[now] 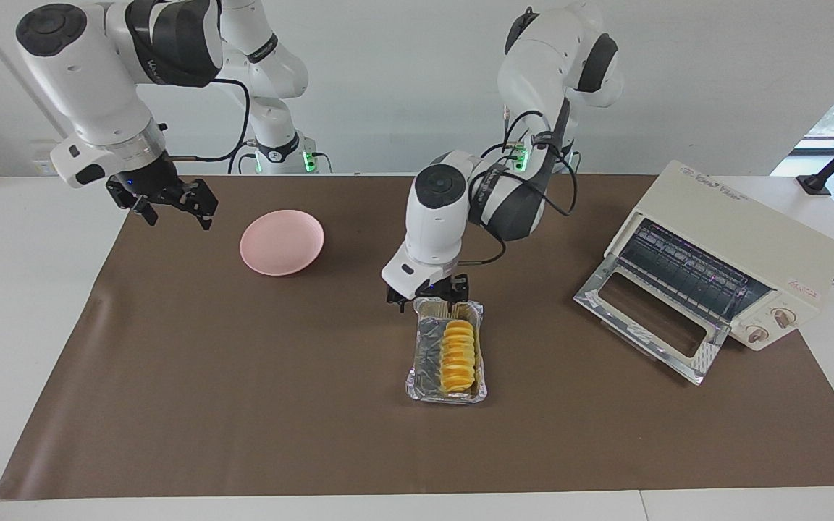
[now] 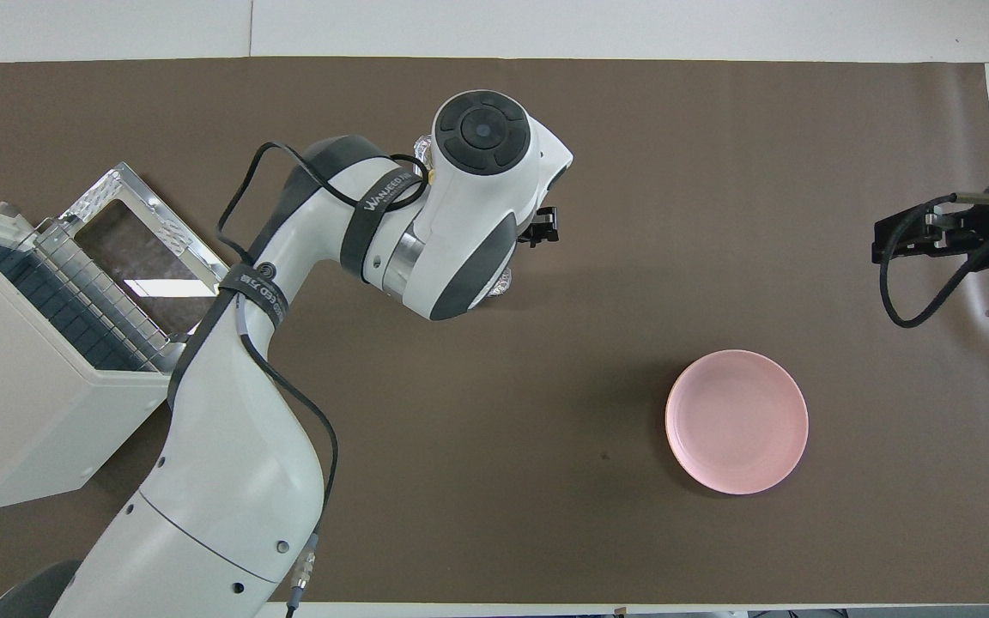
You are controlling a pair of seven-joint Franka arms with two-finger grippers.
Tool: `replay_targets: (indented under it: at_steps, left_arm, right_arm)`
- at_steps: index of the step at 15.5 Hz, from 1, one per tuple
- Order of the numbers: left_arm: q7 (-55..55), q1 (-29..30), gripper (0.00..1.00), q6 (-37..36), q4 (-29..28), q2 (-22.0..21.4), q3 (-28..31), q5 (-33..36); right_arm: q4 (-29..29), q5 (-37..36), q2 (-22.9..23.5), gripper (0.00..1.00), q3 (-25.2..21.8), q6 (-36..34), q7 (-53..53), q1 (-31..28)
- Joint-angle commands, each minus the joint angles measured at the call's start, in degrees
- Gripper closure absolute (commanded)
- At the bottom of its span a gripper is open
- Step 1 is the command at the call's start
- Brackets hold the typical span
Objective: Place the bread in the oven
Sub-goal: 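Reach the left gripper out to the foil tray edge, then grasp the foil tray rim with the left gripper and lift it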
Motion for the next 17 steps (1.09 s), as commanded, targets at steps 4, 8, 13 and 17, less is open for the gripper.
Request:
replay_targets:
  at_steps: [4,8,13,17]
  left_arm:
    - [-5.3,-3.5,0.0,-0.2,2.5,4.4,2.0,1.1]
    - [-5.4,-3.1,0.0,0.1,2.3,4.3,1.9,0.7]
    - [-6.5,-3.0,0.0,3.9,0.9,4.4,2.0,0.8]
    - [-8.6,-3.1,0.07,5.1,0.9,5.6,2.0,0.8]
  right_arm:
    - [-1.1,-0.3,-1.0,0.0,0.3,0.1,-1.2,-0.4]
    - [-1.1,-0.3,-1.0,0.0,0.3,0.1,-1.2,-0.4]
    - [-1.1,-0.3,-1.0,0.0,0.3,0.1,-1.2,-0.4]
    - [-1.1,-0.3,-1.0,0.0,0.3,0.1,-1.2,-0.4]
